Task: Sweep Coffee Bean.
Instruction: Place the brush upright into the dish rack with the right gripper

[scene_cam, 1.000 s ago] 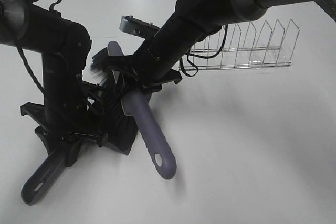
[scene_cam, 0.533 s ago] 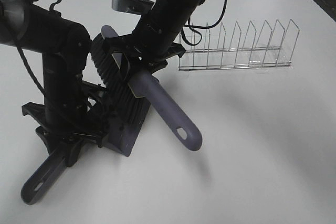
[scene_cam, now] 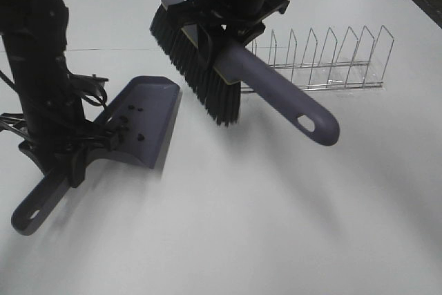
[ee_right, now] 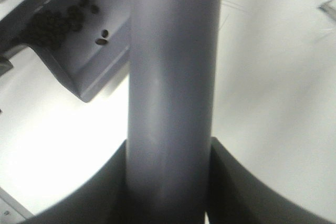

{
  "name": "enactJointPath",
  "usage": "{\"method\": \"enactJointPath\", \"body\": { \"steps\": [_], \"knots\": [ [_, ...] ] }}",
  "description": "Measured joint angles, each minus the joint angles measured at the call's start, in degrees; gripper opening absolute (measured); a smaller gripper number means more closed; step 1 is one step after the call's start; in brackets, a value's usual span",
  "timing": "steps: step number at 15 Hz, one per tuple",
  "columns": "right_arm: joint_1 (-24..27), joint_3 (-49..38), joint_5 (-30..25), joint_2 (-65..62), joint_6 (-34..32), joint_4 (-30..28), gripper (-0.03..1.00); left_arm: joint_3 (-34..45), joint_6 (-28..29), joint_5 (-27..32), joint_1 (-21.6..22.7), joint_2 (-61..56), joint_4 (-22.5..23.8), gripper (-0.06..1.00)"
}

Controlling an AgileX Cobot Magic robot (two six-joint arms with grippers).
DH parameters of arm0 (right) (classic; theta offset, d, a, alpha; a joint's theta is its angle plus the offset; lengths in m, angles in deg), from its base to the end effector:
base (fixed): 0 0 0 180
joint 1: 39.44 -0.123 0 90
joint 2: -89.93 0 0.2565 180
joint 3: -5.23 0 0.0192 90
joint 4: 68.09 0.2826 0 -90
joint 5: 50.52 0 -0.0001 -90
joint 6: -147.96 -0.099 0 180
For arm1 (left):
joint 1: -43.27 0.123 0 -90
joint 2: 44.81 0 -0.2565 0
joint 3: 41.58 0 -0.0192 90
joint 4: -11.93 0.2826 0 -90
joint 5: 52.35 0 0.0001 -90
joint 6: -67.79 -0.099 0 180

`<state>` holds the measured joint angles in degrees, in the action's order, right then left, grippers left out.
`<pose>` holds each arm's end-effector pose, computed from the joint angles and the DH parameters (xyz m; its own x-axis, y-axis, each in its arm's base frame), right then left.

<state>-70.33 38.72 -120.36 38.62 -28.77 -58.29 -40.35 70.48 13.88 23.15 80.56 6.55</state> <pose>0.3944 0.2544 0.2224 -0.8293 -0.4934 -0.2624 -0.5408 0.8268 0.1548 0.3398 -0.1335 0.0829 -0.9401 0.2544 0.2268 0.2461 0.9671 -0.0647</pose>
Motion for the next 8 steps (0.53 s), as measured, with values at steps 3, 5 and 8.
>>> {"method": "enactJointPath", "body": {
  "steps": [3,5,8],
  "knots": [
    [0.00,-3.84,-0.06,-6.02,-0.80,-2.75,0.31,0.52,-1.03,0.80,3.78,-4.24,-0.80,0.33],
    [0.00,-10.77,0.29,-10.03,-0.86,-4.07,0.31,3.84,-1.38,0.11,6.53,-7.68,-1.72,0.33],
    [0.46,-22.23,5.10,-15.76,-1.72,-4.47,0.31,11.34,-1.89,-3.27,10.26,-11.40,-1.83,0.33]
  ]
}}
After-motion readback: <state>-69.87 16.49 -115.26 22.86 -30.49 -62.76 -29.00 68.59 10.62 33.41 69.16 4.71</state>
